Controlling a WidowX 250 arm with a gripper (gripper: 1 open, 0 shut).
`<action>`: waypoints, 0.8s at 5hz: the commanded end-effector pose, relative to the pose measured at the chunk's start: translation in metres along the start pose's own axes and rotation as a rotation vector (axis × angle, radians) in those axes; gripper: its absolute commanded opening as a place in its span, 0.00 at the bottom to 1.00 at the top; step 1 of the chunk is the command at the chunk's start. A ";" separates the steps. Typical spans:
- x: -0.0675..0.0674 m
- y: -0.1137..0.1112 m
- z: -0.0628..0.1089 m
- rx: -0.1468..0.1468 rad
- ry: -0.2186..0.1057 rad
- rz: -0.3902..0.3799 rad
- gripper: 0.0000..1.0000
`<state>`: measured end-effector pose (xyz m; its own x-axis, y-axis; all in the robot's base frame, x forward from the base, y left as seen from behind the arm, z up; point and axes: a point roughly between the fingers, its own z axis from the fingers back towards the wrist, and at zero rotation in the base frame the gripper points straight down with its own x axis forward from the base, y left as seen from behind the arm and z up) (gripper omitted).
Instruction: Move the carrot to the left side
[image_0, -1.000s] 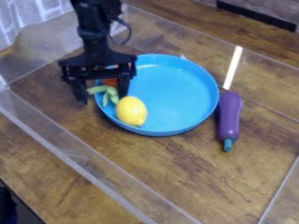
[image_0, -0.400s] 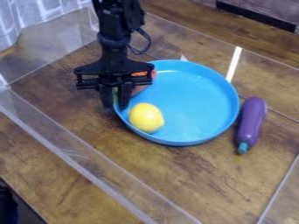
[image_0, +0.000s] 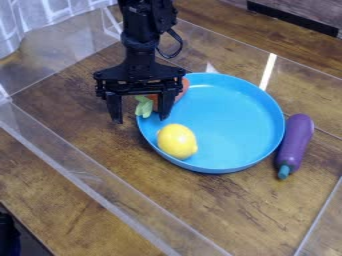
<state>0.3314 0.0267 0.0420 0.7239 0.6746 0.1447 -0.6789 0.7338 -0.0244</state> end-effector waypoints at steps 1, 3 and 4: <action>0.013 -0.020 0.022 -0.055 -0.048 0.040 1.00; -0.008 -0.063 0.047 -0.095 -0.013 0.039 1.00; -0.021 -0.081 0.056 -0.106 -0.001 0.026 1.00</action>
<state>0.3574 -0.0462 0.0792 0.7085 0.6973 0.1086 -0.6910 0.7167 -0.0941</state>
